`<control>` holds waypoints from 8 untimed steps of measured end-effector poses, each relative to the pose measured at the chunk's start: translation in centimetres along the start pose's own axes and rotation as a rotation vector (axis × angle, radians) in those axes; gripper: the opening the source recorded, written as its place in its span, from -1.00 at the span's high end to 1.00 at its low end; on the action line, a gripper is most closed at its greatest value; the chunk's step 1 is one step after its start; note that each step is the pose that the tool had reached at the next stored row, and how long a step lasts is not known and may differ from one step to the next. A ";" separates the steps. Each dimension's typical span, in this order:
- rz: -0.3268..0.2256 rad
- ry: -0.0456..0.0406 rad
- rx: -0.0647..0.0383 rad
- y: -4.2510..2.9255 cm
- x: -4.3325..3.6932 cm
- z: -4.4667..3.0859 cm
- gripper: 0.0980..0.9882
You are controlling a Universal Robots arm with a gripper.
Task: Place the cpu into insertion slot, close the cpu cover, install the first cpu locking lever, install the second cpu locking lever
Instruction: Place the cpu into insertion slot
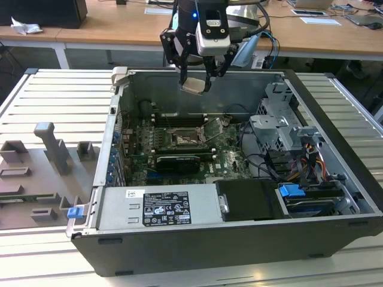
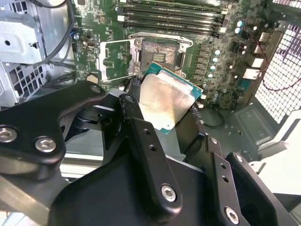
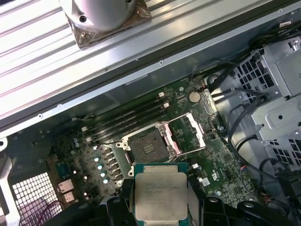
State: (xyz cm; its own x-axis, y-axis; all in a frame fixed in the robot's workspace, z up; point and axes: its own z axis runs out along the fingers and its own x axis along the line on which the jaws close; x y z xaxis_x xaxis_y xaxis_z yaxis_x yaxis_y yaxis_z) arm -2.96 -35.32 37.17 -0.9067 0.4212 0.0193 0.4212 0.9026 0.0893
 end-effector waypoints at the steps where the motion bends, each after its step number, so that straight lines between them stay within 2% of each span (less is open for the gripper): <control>1: 0.008 -0.0007 0.000 0.00 0.00 0.01 0.00; 8: 0.072 -0.0065 -0.001 -0.01 0.00 0.05 0.00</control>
State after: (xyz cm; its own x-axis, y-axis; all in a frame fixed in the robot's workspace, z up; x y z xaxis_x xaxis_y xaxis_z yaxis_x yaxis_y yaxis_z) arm -2.96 -35.32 37.12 -0.8739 0.4858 0.0193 0.4854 0.8697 0.0893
